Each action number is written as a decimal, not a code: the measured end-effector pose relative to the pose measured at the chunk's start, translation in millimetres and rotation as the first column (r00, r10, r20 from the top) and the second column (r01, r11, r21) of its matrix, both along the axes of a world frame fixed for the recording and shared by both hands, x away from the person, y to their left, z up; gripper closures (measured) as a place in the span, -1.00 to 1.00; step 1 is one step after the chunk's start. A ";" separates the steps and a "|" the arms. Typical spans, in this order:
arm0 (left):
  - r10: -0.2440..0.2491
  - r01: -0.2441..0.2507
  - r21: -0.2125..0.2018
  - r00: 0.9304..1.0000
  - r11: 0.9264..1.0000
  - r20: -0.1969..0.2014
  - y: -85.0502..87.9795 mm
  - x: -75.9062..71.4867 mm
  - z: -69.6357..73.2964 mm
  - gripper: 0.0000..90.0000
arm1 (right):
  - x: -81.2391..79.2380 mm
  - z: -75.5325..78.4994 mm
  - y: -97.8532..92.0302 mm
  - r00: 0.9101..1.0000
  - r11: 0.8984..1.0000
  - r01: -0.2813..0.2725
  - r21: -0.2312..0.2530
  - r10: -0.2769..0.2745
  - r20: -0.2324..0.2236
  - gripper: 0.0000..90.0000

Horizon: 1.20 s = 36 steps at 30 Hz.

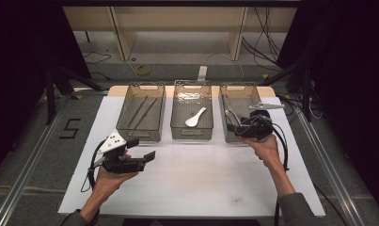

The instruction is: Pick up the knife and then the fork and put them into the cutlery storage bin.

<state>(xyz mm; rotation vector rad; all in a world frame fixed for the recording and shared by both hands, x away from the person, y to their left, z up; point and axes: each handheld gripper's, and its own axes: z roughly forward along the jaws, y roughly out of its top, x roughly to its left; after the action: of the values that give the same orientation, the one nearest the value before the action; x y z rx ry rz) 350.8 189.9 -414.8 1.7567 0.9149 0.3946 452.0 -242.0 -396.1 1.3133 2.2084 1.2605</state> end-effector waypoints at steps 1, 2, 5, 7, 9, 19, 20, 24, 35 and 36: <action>0.001 -0.001 0.000 1.000 1.000 0.002 0.3 0.2 0.2 -0.64 | -3.3 -1.2 0.6 1.000 1.000 -0.005 0.008 0.005 0.006 -0.40; 0.002 -0.002 -0.001 1.000 1.000 0.002 0.5 0.2 0.3 -0.64 | -6.6 -2.8 1.3 1.000 1.000 -0.012 0.018 0.011 0.007 -0.40; 0.002 -0.002 -0.001 1.000 1.000 0.001 0.2 -0.6 0.5 -0.64 | -15.9 -7.4 3.5 0.999 0.999 -0.030 0.015 0.029 0.017 -0.41; -0.001 0.001 0.001 1.000 1.000 0.004 0.4 -1.1 0.9 -0.64 | -21.5 -9.8 3.9 0.999 0.999 -0.038 0.027 0.037 0.021 -0.41; 0.000 0.000 -0.001 1.000 1.000 0.007 1.0 -1.2 1.1 -0.64 | -27.4 -10.5 4.0 0.998 0.998 -0.040 0.037 0.039 0.041 -0.41; -0.013 0.013 -0.037 1.000 0.999 -0.009 1.6 -0.6 1.9 -0.64 | -59.6 -15.0 -0.9 0.993 0.994 -0.072 0.084 0.063 0.100 -0.41; -0.015 0.015 -0.037 1.000 0.999 -0.008 1.1 -0.6 1.9 -0.64 | -62.5 -15.3 -1.9 0.993 0.993 -0.071 0.089 0.062 0.105 -0.41; -0.026 0.026 -0.033 1.000 0.999 -0.007 1.0 -0.9 1.6 -0.64 | -77.2 -16.8 -7.6 0.990 0.991 -0.085 0.106 0.072 0.122 -0.41; -0.048 0.047 -0.058 0.999 0.997 -0.015 0.7 -1.3 1.7 -0.64 | -107.6 -26.3 -16.5 0.986 0.990 -0.089 0.109 0.073 0.147 -0.44; -0.049 0.048 -0.061 0.999 0.997 -0.017 0.7 -1.2 1.8 -0.64 | -109.4 -27.9 -16.3 0.986 0.991 -0.090 0.099 0.075 0.147 -0.45</action>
<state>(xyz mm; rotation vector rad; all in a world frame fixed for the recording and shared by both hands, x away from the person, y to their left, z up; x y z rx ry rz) 349.6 190.6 -413.0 1.7261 0.8867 0.3166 342.6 -258.3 -423.9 1.1384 2.1422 1.4715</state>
